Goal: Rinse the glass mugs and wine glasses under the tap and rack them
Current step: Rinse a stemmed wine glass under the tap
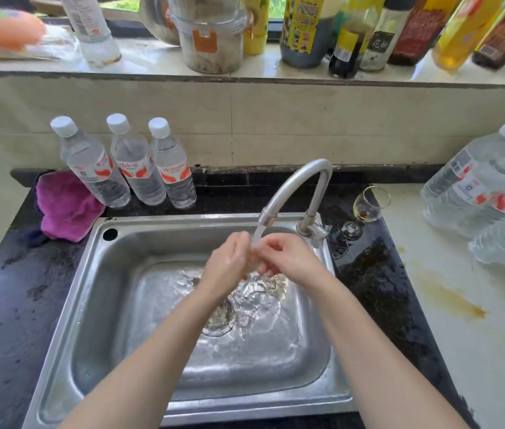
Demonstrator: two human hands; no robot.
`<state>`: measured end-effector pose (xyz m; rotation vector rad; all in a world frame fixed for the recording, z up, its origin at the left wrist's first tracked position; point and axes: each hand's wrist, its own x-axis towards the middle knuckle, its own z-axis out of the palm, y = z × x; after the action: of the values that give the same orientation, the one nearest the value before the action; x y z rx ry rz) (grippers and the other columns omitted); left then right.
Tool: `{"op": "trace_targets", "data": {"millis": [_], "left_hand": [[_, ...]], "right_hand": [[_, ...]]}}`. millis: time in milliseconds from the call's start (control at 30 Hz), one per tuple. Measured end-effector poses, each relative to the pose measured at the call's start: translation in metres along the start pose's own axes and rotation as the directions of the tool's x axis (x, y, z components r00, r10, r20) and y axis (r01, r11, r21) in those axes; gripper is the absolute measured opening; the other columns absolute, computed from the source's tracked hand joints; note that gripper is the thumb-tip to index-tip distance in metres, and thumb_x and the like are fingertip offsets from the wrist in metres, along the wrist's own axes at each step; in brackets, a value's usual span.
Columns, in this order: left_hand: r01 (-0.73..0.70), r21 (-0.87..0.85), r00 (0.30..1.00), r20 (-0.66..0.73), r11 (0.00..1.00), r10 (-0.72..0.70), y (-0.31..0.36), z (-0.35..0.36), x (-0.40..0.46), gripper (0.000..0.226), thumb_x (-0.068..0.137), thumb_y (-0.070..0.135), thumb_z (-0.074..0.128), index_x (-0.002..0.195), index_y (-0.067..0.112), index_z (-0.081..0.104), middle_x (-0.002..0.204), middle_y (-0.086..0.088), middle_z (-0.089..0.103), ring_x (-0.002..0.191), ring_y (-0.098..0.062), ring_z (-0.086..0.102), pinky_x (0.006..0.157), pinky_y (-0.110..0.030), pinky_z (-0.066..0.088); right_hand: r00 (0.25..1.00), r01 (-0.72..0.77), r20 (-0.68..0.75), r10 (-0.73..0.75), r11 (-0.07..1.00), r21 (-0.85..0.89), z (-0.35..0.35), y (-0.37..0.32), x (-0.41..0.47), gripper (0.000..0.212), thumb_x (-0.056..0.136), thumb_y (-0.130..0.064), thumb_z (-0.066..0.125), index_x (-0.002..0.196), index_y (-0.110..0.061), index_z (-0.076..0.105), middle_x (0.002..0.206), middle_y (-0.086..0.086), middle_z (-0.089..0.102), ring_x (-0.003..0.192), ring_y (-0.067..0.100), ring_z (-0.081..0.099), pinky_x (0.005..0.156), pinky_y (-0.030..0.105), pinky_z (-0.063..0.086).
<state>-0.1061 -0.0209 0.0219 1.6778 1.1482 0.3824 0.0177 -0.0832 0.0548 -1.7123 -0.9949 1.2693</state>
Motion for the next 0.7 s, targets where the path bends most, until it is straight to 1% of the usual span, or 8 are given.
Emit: {"op": "trace_targets", "data": {"millis": [33, 100, 233, 333, 400, 500, 567, 700], "left_hand": [[-0.104, 0.087, 0.987, -0.118, 0.991, 0.113, -0.001, 0.004, -0.004, 0.039, 0.101, 0.041, 0.026, 0.091, 0.019, 0.057, 0.08, 0.002, 0.064, 0.068, -0.01, 0.059, 0.059, -0.029, 0.045], [-0.053, 0.04, 0.993, -0.107, 0.998, 0.057, 0.0, -0.003, 0.003, 0.044, 0.1, 0.037, 0.027, 0.074, 0.014, 0.054, 0.066, 0.001, 0.06, 0.061, -0.015, 0.055, 0.057, -0.03, 0.04], [0.357, -0.172, 0.889, 0.365, 0.918, -0.277, -0.003, -0.022, 0.011, 0.056, 0.099, 0.046, 0.025, 0.085, 0.008, 0.065, 0.061, -0.003, 0.061, 0.05, -0.015, 0.048, 0.05, -0.023, 0.035], [0.033, 0.007, 0.998, 0.055, 0.999, -0.033, -0.011, 0.003, 0.0, 0.05, 0.101, 0.047, 0.021, 0.098, 0.016, 0.06, 0.083, -0.001, 0.067, 0.071, -0.015, 0.06, 0.061, -0.028, 0.044], [-0.088, 0.107, 0.993, -0.072, 0.99, 0.096, -0.011, 0.006, 0.001, 0.047, 0.1, 0.043, 0.02, 0.085, 0.016, 0.055, 0.079, 0.0, 0.063, 0.071, -0.019, 0.058, 0.061, -0.032, 0.043], [0.191, -0.058, 0.967, 0.184, 0.98, -0.178, -0.002, -0.017, 0.017, 0.052, 0.099, 0.036, 0.023, 0.074, 0.007, 0.058, 0.057, -0.004, 0.056, 0.045, -0.017, 0.047, 0.043, -0.023, 0.033], [0.207, -0.066, 0.936, 0.304, 0.976, -0.178, 0.001, -0.02, 0.014, 0.054, 0.102, 0.04, 0.021, 0.088, 0.009, 0.064, 0.063, -0.004, 0.061, 0.043, -0.013, 0.051, 0.039, -0.02, 0.035], [-0.083, 0.096, 0.996, -0.002, 0.992, 0.084, -0.007, 0.006, 0.002, 0.044, 0.1, 0.044, 0.022, 0.092, 0.019, 0.058, 0.086, -0.002, 0.065, 0.072, -0.017, 0.06, 0.062, -0.035, 0.048]], "right_hand": [[1.0, -0.002, -0.03, 0.003, 0.999, 0.041, 0.006, -0.002, -0.001, 0.019, 0.095, -0.024, 0.056, 0.085, -0.014, 0.068, 0.072, 0.004, 0.069, 0.063, 0.014, 0.064, 0.059, 0.024, 0.049], [0.998, 0.021, 0.048, -0.026, 0.995, 0.097, 0.014, -0.001, -0.008, 0.015, 0.097, -0.019, 0.052, 0.095, -0.013, 0.066, 0.087, 0.006, 0.072, 0.066, 0.014, 0.069, 0.053, 0.018, 0.048], [0.98, 0.034, 0.196, -0.022, 0.998, -0.058, 0.0, 0.001, -0.014, 0.015, 0.094, -0.02, 0.056, 0.091, -0.013, 0.069, 0.09, 0.003, 0.073, 0.068, 0.01, 0.069, 0.055, 0.018, 0.046], [0.999, -0.039, -0.026, 0.039, 0.999, 0.008, 0.012, 0.001, -0.005, 0.026, 0.097, -0.021, 0.052, 0.095, 0.0, 0.066, 0.084, 0.013, 0.072, 0.055, 0.01, 0.067, 0.046, 0.016, 0.04], [0.998, -0.046, -0.032, 0.052, 0.986, 0.158, 0.021, 0.0, -0.007, 0.024, 0.098, -0.017, 0.048, 0.099, -0.002, 0.066, 0.087, 0.008, 0.072, 0.058, 0.013, 0.068, 0.044, 0.015, 0.039], [0.985, -0.008, 0.174, -0.01, 0.995, 0.104, 0.007, 0.003, -0.018, 0.016, 0.096, -0.017, 0.054, 0.1, -0.018, 0.069, 0.095, -0.002, 0.073, 0.067, 0.011, 0.068, 0.051, 0.017, 0.045], [0.991, -0.021, 0.13, 0.021, 1.0, 0.005, -0.001, 0.003, -0.015, 0.015, 0.094, -0.02, 0.057, 0.093, -0.014, 0.071, 0.08, -0.002, 0.073, 0.059, 0.007, 0.064, 0.051, 0.016, 0.044], [0.995, -0.064, -0.062, 0.075, 0.986, 0.156, 0.013, -0.003, -0.006, 0.02, 0.097, -0.018, 0.051, 0.093, -0.01, 0.069, 0.069, 0.0, 0.069, 0.05, 0.009, 0.062, 0.044, 0.016, 0.038]]}}
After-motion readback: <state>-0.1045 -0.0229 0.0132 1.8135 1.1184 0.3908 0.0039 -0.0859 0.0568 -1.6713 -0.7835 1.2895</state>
